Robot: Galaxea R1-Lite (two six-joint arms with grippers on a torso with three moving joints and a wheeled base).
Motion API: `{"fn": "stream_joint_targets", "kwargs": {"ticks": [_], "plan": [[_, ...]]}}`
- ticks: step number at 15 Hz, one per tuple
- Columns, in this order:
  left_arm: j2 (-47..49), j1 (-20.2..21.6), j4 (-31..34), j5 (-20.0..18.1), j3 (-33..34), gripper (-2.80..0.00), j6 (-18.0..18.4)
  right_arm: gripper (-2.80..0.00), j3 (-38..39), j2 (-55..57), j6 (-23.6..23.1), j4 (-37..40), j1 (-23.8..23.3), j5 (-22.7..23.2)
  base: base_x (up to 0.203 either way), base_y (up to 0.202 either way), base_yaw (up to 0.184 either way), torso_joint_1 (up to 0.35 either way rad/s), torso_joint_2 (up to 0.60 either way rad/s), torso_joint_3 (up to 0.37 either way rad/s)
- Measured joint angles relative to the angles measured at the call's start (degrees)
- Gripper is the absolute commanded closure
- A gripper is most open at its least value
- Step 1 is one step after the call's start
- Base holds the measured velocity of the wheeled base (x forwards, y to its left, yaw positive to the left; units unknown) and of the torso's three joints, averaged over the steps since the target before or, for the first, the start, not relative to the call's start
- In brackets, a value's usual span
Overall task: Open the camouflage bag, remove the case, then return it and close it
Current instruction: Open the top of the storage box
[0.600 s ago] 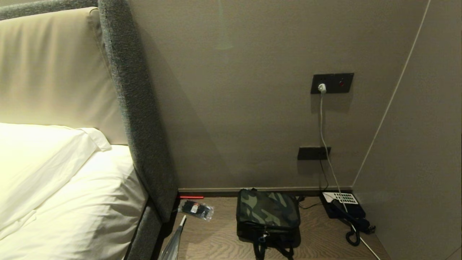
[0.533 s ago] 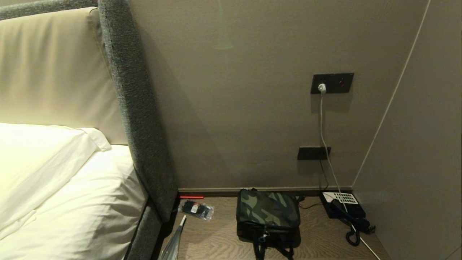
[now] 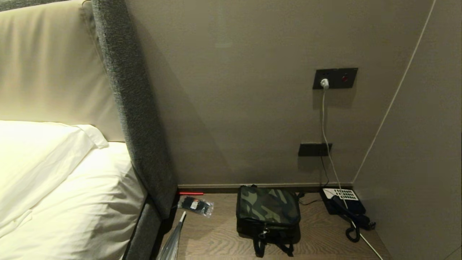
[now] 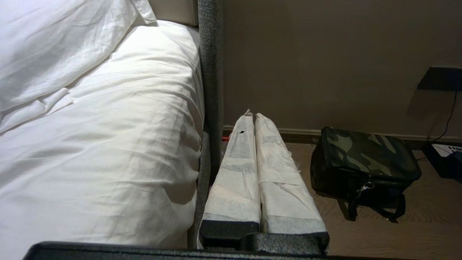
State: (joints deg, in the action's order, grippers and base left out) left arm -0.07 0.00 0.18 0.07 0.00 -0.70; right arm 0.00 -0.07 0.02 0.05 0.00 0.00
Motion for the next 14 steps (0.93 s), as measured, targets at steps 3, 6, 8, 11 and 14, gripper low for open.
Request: {"fn": "stream_joint_targets", "kwargs": {"ticks": [3, 6, 8, 11, 14], "plan": [[0.00, 0.00, 0.00, -0.05, 0.00, 0.00, 0.17, 0.00, 0.00, 0.00, -0.02, -0.02, 0.00, 0.00, 0.000, 0.000, 0.000, 0.002, 0.00, -0.191], [0.00, 0.00, 0.07, -0.01, -0.04, 0.00, 0.18, 0.00, 0.00, 0.00, 0.00, 0.00, 0.00, 0.00, 0.000, 0.000, 0.000, 0.002, 0.00, -0.198], [0.00, 0.00, 0.10, 0.00, -0.07, 0.00, 0.16, 0.00, 0.00, 0.00, -0.02, -0.02, 0.00, 0.00, 0.000, 0.000, 0.000, 0.002, 0.01, -0.195], [0.02, 0.00, 0.00, -0.10, -0.07, 0.00, 1.22, 0.00, 0.00, 0.00, -0.02, 0.00, 0.00, 0.00, 0.000, 0.000, 0.000, 0.000, 0.00, -0.201], [0.02, 0.00, 0.11, -0.15, -0.10, 0.00, 1.36, 0.00, 0.00, 0.00, -0.02, -0.02, 0.00, 0.00, 0.000, 0.000, 0.000, 0.001, 0.00, -0.199]]}}
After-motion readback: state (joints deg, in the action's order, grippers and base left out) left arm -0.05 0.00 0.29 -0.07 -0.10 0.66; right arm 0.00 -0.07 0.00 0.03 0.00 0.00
